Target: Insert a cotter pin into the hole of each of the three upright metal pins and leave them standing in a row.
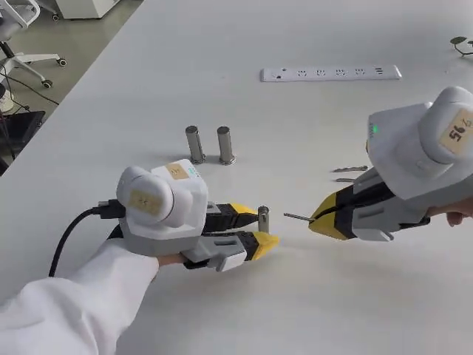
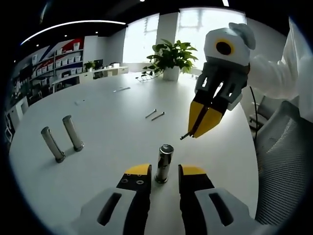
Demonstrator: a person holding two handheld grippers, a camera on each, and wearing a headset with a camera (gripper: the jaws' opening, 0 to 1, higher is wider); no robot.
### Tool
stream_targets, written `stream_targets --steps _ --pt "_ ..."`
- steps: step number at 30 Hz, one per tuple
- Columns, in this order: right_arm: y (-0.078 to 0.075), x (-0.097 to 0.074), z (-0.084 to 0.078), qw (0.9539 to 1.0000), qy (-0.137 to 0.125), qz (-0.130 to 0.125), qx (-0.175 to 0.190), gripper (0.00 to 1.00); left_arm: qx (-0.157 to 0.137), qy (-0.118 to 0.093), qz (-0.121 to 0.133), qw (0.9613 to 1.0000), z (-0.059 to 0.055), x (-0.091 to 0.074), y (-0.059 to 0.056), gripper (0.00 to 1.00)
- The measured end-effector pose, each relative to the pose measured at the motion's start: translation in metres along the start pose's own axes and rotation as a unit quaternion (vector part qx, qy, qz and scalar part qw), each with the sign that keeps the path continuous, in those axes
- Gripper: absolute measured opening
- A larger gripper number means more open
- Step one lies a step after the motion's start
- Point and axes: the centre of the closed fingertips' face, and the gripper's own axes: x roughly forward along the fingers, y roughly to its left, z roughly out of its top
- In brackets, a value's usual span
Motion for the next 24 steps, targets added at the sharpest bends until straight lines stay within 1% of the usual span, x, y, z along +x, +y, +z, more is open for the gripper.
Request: stream_targets --steps 3,6,10,15,24 --pt "-0.0005 0.0027 -0.0009 1.0 0.0 0.002 0.002 0.0 -0.01 -0.003 0.001 0.9999 -0.0004 -0.0007 0.0006 0.17" --pt "-0.0015 0.0047 -0.0012 1.0 0.001 0.002 0.004 0.0 -0.006 -0.001 0.006 1.0 -0.0015 -0.0015 0.002 0.15" --pt "-0.0003 0.0057 -0.0005 1.0 0.002 0.005 0.007 0.0 -0.001 0.007 0.005 1.0 -0.0055 -0.0019 0.0017 0.08" --pt "0.001 0.0063 0.0012 1.0 0.0 0.006 0.006 0.0 0.01 0.008 0.003 0.9999 -0.0058 -0.0004 0.0016 0.08" --pt "0.0028 0.0095 0.0061 0.9999 -0.003 0.01 0.003 0.0 0.011 0.005 0.006 0.9999 -0.0054 0.0004 0.0022 0.07"
